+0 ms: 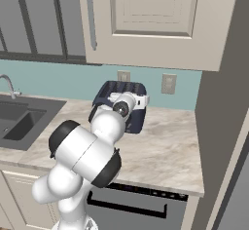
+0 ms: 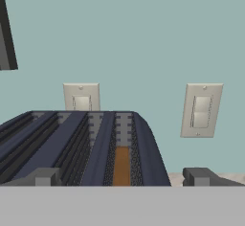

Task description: Start the toaster. Once the lever pops up, take the bread to the plate on the dining counter.

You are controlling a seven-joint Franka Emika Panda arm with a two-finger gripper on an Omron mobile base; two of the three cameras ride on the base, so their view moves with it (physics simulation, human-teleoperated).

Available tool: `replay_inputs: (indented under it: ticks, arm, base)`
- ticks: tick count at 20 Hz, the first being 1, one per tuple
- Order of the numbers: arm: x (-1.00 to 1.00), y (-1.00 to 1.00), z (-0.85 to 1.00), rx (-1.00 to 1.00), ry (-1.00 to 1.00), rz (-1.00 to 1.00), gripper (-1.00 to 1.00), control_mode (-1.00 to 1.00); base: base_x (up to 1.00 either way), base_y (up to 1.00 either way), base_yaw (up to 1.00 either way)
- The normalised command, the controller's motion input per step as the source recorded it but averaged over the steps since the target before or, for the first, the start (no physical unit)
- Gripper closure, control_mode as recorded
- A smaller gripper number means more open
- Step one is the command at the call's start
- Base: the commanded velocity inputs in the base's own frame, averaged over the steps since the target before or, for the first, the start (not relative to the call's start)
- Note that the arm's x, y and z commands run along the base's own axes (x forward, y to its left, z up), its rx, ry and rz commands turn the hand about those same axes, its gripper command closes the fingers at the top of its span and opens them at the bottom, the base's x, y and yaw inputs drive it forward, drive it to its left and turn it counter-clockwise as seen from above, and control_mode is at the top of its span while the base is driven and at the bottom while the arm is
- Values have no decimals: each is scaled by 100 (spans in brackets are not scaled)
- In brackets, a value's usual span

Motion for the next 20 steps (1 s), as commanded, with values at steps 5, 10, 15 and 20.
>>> replay_inputs:
  ticks: [5,10,15,20]
  arm:
    - [0,0,0,0,0,0,-100,-100]
    - [0,0,0,0,0,0,-100,-100]
    - [0,0,0,0,0,0,-100,-100]
    - [0,0,0,0,0,0,-100,-100]
  base:
    - [0,0,0]
    - [0,0,0]
    - [0,0,0]
    - [0,0,0]
